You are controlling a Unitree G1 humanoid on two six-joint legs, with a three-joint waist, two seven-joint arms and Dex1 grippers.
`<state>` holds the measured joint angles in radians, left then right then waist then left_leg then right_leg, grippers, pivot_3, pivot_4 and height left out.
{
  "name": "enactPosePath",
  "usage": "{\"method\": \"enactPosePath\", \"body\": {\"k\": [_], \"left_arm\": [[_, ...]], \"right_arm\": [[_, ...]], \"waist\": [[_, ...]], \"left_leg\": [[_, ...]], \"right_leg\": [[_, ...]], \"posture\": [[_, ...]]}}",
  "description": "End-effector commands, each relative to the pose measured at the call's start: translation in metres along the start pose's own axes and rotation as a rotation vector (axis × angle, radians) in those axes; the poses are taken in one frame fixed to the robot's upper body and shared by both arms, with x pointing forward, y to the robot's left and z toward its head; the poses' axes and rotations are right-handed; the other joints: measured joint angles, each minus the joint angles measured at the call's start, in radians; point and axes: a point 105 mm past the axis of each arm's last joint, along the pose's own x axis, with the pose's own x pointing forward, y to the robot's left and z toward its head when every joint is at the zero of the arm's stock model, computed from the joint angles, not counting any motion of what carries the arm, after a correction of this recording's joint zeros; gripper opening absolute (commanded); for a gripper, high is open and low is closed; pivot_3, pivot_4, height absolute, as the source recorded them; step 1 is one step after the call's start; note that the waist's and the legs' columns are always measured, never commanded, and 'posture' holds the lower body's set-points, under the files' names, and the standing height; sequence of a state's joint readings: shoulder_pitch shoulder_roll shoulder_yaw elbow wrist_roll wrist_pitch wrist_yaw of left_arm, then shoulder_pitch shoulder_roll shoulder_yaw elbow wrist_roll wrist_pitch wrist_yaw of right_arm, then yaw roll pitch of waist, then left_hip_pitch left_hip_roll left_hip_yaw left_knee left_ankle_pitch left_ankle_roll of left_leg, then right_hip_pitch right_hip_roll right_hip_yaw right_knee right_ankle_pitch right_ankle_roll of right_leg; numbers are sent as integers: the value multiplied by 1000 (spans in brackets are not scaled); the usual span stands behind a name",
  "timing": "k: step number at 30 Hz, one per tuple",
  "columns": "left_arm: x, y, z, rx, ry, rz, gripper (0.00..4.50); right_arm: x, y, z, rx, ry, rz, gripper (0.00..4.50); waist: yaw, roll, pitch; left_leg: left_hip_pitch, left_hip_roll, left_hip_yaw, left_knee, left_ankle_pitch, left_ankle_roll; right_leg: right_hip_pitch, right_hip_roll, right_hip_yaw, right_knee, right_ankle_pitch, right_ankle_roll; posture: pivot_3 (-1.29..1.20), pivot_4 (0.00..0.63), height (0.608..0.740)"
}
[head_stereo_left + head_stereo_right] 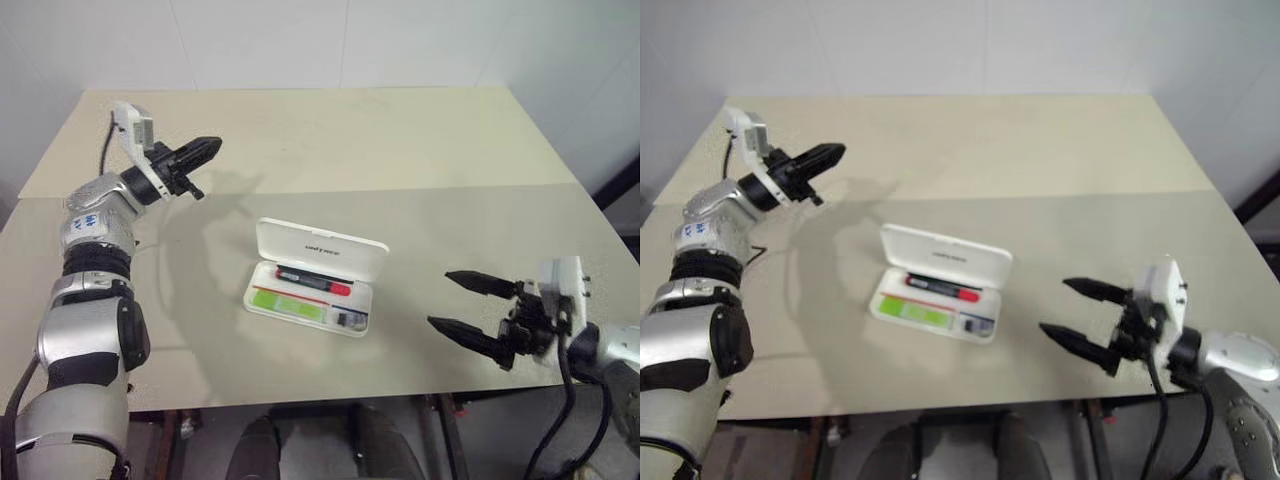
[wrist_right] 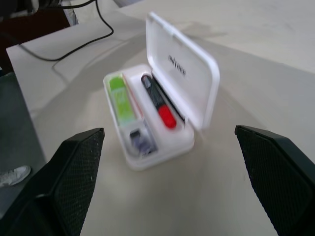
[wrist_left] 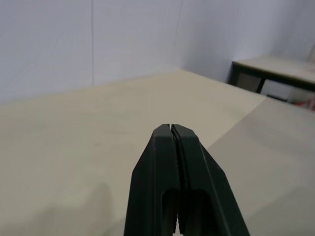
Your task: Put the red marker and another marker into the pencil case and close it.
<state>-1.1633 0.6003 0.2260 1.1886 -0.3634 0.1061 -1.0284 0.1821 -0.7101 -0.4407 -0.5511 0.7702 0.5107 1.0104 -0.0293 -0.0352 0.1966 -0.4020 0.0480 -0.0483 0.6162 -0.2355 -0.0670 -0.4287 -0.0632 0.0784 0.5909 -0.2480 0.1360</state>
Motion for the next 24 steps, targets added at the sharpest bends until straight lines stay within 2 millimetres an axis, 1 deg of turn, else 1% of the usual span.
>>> {"method": "enactPosePath", "body": {"k": [1,3,5,7,10,13,15,17,21,23,24], "left_arm": [[9,-2,-11,-166,66,15,26],[16,-5,-15,-281,55,14,26],[22,-13,-18,-404,62,-21,26],[25,-26,-24,-511,106,-85,26],[27,-44,-23,-642,151,-201,26],[22,-58,-30,-665,261,-292,26],[16,-69,-42,-687,373,-364,26],[9,-76,-51,-707,460,-407,26],[-3,-85,-63,-752,588,-454,26],[-7,-86,-69,-733,645,-450,26],[-11,-85,-75,-699,699,-439,26]], "right_arm": [[-4,5,10,-64,-41,-7,4500],[-3,6,9,-67,-41,-19,4500],[0,6,11,-69,-49,-31,4500],[1,6,12,-72,-50,-39,4500],[1,6,13,-80,-53,-53,4500],[1,7,13,-80,-51,-61,4500],[1,6,13,-77,-47,-71,4500],[3,5,13,-78,-46,-75,4500],[7,2,13,-87,-45,-74,4500],[8,1,14,-89,-46,-74,4500],[8,1,14,-90,-47,-75,4500]], "waist": [[-2,0,0],[-1,-1,1],[-1,-1,1],[-1,-2,1],[1,-2,1],[1,-2,1],[1,-2,1],[1,-2,1],[-1,-2,1],[-1,-2,1],[0,-2,1]], "left_leg": [[0,0,0,0,0,0],[0,0,0,2,0,-1],[0,0,0,3,1,-1],[0,0,0,4,1,-1],[0,0,0,5,1,-1],[0,0,0,4,1,-1],[0,0,0,4,1,-1],[0,0,0,4,1,-1],[0,0,0,5,1,-1],[1,0,0,5,1,-1],[1,0,0,5,1,-1]], "right_leg": [[0,0,0,0,0,0],[0,0,0,0,0,0],[0,0,0,0,0,-1],[0,0,1,0,-1,-4],[1,0,1,0,-1,-4],[1,0,1,0,-1,-4],[1,0,1,1,-1,-4],[1,0,1,1,-1,-4],[1,0,2,1,-3,-7],[1,0,3,2,-4,-9],[1,1,4,2,-4,-9]], "posture": [[0,150,740],[0,150,740],[0,150,740],[0,150,740],[0,150,740],[0,150,740],[0,150,740],[0,150,740],[0,150,740],[0,150,740],[0,150,740]]}}
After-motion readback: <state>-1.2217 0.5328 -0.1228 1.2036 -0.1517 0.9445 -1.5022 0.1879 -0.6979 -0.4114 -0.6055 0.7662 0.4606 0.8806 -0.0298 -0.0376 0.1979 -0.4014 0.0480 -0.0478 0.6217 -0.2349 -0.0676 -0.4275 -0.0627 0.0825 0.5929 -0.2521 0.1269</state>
